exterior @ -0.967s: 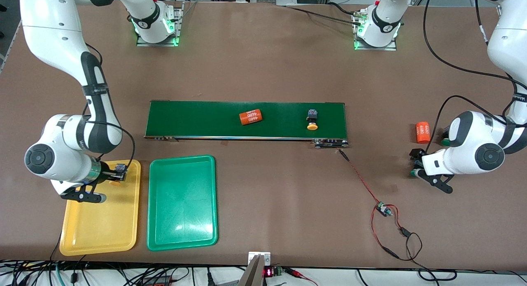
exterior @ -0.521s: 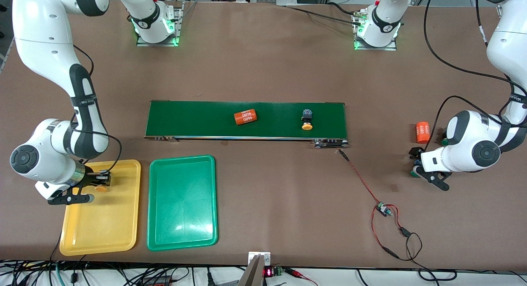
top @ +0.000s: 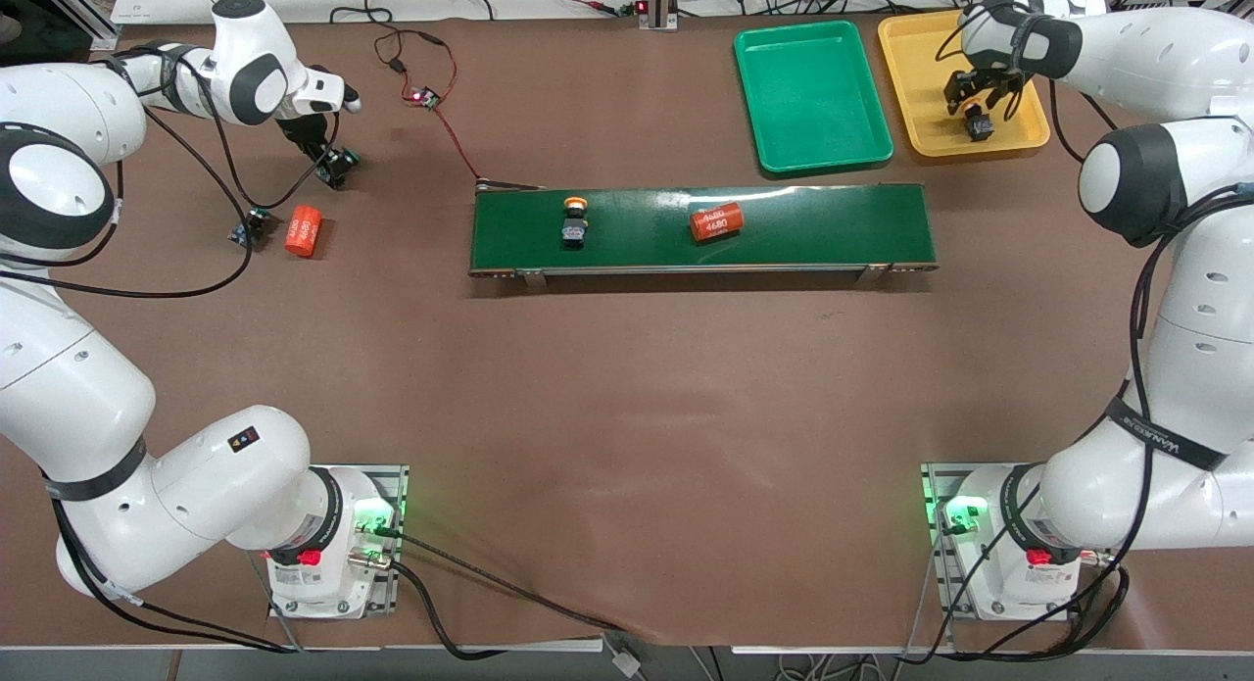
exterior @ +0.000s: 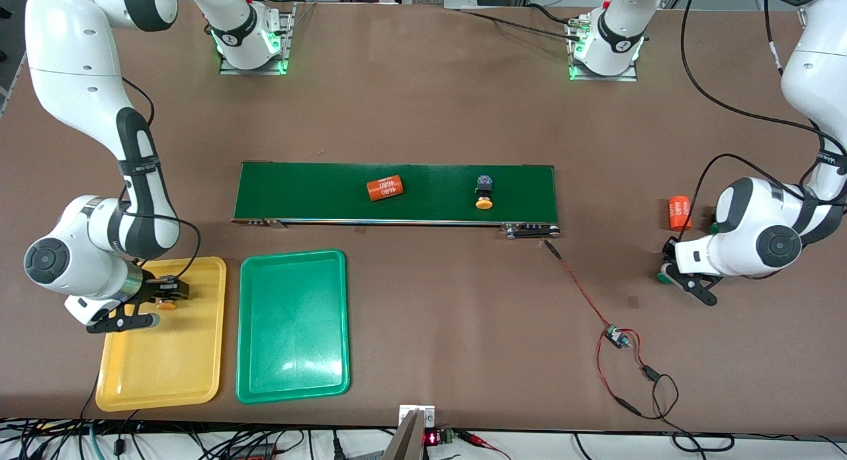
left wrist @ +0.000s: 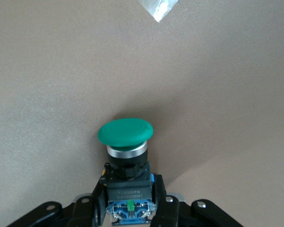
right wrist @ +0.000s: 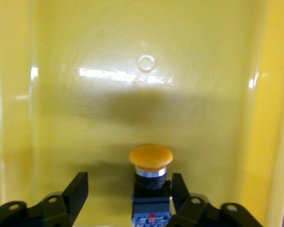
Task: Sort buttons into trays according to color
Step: 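Move the yellow button over the yellow tray while the left gripper grasps green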
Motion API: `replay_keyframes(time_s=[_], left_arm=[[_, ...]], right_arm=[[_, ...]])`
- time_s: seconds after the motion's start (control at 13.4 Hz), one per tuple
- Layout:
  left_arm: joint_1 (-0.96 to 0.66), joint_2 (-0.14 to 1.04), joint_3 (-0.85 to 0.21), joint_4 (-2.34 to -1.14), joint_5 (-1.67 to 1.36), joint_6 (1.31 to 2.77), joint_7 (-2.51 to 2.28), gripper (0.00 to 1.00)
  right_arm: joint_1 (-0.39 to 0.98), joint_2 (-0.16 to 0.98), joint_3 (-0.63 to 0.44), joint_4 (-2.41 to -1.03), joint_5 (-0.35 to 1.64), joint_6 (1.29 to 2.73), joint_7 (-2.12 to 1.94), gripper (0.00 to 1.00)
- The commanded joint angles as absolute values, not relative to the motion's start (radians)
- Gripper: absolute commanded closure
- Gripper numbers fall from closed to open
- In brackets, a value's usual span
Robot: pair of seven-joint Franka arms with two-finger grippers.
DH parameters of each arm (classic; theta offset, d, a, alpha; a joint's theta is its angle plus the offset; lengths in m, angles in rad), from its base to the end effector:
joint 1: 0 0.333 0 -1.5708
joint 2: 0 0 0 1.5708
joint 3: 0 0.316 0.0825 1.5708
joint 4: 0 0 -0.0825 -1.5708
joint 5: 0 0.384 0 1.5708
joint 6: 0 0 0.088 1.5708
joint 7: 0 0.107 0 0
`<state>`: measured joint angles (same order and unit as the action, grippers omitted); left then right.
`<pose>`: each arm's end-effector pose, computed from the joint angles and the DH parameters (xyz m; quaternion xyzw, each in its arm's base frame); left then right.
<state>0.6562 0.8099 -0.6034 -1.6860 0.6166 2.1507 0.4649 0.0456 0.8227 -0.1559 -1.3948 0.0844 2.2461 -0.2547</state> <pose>0.6489 0.0941 0.1753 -0.9380 0.3375 0.0790 0.0012 0.7337 -0.0550 0.2225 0.9969 0.0720 0.0148 0.0263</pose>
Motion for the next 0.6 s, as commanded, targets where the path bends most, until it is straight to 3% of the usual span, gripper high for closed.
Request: replay_keyframes(time_s=[0.0,0.3,0.52], left_arm=[[0.66,0.796,-0.621,-1.68,0.64,2.155,0.479,0.8],[0.669,0.772,-0.707,-1.631,0.612,2.044,0.473,0.78],[0.647,0.772,-0.784,-1.531,0.546,1.821,0.337,0.78]], right_arm=[[0.048,0.738,-0.15,-1.405,0.084,2.186,-0.253,0.0],[0.057,0.594,-0.15,-1.404,0.077,1.959,-0.111,0.0],[0.06,0.525,-0.15,-1.405,0.084,1.887,-0.031,0.0]])
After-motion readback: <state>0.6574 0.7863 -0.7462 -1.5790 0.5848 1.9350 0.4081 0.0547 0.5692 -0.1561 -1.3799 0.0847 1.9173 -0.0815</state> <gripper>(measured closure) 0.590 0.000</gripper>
